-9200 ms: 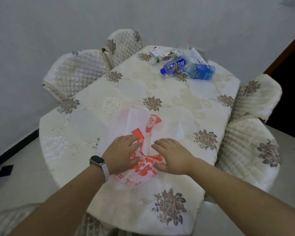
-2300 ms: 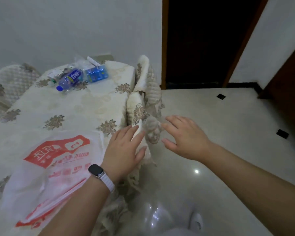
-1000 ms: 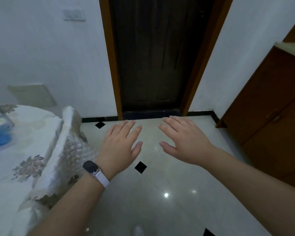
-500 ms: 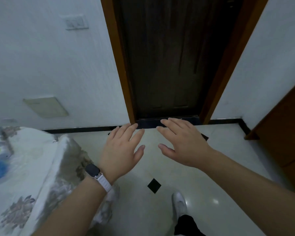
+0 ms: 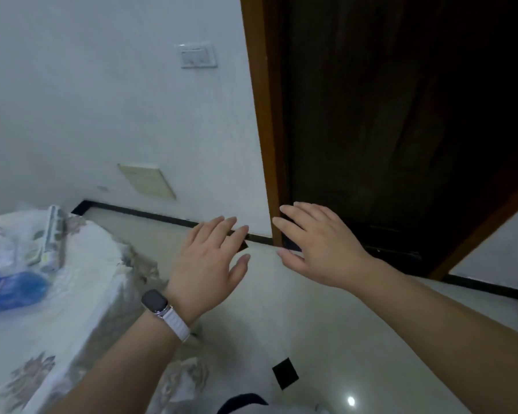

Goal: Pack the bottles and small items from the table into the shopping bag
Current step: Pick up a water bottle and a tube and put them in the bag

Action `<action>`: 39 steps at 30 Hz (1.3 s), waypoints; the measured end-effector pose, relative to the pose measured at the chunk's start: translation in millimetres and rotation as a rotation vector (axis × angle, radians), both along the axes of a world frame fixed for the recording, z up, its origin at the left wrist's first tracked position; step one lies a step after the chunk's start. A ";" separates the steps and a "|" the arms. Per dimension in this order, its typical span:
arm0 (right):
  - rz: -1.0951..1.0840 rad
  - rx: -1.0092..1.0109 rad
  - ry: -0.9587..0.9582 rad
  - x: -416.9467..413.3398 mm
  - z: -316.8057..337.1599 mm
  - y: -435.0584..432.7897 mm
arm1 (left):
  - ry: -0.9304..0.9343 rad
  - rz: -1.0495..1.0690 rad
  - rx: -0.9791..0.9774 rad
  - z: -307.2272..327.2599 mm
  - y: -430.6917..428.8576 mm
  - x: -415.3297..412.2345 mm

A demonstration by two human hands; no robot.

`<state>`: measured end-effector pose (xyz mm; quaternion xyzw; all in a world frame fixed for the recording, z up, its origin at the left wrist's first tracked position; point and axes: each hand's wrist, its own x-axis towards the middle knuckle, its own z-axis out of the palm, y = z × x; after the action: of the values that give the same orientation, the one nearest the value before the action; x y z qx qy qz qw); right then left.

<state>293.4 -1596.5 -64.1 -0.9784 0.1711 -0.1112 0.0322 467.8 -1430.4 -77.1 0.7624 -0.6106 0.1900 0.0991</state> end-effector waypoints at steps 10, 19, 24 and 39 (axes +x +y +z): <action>0.266 -0.046 0.027 163.7 -25.4 -46.1 | 0.068 0.204 -0.100 -40.0 -21.8 117.6; 0.372 -0.129 0.058 343.7 -14.7 -90.9 | 0.160 0.292 -0.160 -56.0 -59.9 288.7; 0.437 -0.137 0.046 430.6 -19.6 -94.7 | 0.148 0.393 -0.131 -52.1 -56.7 358.0; 0.956 0.016 -0.036 683.1 -56.5 -115.7 | 0.163 0.959 -0.009 -56.9 -42.7 482.3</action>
<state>976.5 -1712.2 -120.6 -0.9452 -0.2977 -0.0993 0.0903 950.1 -1473.2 -134.0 0.9698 -0.1799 0.1568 0.0511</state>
